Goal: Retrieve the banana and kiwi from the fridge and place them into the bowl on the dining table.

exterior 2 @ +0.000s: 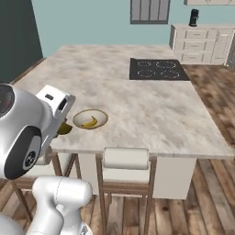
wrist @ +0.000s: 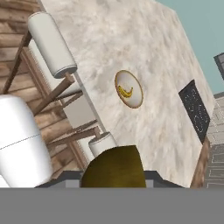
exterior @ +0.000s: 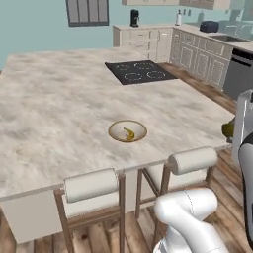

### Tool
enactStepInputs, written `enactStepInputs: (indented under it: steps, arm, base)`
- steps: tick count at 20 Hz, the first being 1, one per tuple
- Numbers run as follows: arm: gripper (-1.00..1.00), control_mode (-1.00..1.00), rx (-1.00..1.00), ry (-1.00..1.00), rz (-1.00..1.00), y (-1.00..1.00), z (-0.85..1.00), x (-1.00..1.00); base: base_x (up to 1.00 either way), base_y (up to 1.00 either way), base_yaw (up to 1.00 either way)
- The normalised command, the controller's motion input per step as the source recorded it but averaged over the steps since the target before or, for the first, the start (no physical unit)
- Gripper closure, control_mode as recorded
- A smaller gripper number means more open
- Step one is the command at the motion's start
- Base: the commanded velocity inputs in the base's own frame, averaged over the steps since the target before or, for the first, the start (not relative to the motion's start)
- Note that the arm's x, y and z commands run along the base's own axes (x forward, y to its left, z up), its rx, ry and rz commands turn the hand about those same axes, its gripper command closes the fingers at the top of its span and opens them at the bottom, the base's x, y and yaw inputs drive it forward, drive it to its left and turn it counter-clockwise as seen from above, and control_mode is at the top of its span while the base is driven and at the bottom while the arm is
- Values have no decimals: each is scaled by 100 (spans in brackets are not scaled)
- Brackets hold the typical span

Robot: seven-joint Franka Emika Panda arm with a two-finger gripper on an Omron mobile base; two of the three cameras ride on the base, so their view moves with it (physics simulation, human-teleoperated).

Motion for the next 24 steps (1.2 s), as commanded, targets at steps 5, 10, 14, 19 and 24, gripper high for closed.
enactStepInputs:
  steps: [5, 10, 14, 19, 24]
  arm:
    - [100, 100, 0, 0, 0, 0, 0, 0]
    - [100, 100, 0, 0, 0, 0, 0, 0]
    - [100, 100, 0, 0, 0, 0, 0, 0]
    - [100, 100, 0, 0, 0, 0, 0, 0]
    - [100, 100, 0, 0, 0, 0, 0, 0]
  base:
    - [100, 0, -6]
    - [100, 0, -1]
    - [74, 2, 0]
    - [42, 7, 20]
    - [44, 16, 54]
